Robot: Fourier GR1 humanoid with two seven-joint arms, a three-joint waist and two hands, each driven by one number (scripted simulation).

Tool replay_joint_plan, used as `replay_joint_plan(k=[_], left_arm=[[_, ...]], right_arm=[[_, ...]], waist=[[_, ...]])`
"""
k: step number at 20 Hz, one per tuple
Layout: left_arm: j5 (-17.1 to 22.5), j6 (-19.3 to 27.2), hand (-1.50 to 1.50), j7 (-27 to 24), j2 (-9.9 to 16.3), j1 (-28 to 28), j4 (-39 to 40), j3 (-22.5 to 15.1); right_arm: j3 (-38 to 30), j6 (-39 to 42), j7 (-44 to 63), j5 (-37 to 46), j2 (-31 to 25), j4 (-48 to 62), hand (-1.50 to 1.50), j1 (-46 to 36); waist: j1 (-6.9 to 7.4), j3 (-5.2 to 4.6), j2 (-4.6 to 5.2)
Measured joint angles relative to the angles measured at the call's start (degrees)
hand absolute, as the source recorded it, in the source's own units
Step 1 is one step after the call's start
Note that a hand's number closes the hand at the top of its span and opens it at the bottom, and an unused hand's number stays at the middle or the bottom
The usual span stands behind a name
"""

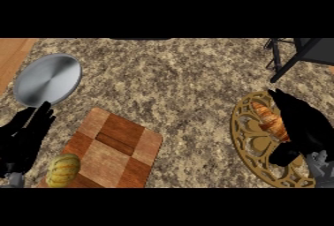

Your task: Pick the croissant from the placemat and place it in the tiered shelf

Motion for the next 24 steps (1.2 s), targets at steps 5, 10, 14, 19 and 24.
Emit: replay_joint_plan(k=[5, 10, 14, 19, 24], left_arm=[[-0.1, -1.2, 0.00, 0.4, -0.2, 0.0, -0.1, 1.4], [-2.2, -1.1, 0.00, -0.2, -2.5, -1.2, 1.5, 1.6], [-2.7, -1.9, 0.00, 0.5, -2.8, -1.1, 1.1, 3.0], [-4.7, -1.1, 0.00, 3.0, -4.8, -0.4, -2.4, 2.9], [-5.3, -3.2, 0.00, 2.6, -4.6, -0.1, -1.8, 4.8]], right_arm=[[-1.0, 8.5, 1.7, 0.3, 1.4, 2.0, -1.50, -3.1], [-2.4, 11.9, -0.2, 3.9, 5.1, 7.2, -1.50, -4.4], [-4.6, 14.0, -3.3, 7.0, 7.1, 11.6, -1.50, -4.8], [-7.5, 13.2, -8.0, 11.9, 9.3, 15.0, -1.50, -2.6], [-9.9, 10.2, -14.8, 16.2, 11.2, 20.8, -1.50, -1.8]], waist=[[-0.08, 0.10, 0.12], [-0.16, 0.13, 0.17], [-0.17, 0.17, 0.18], [-0.24, 0.17, 0.15], [-0.22, 0.17, 0.18]])
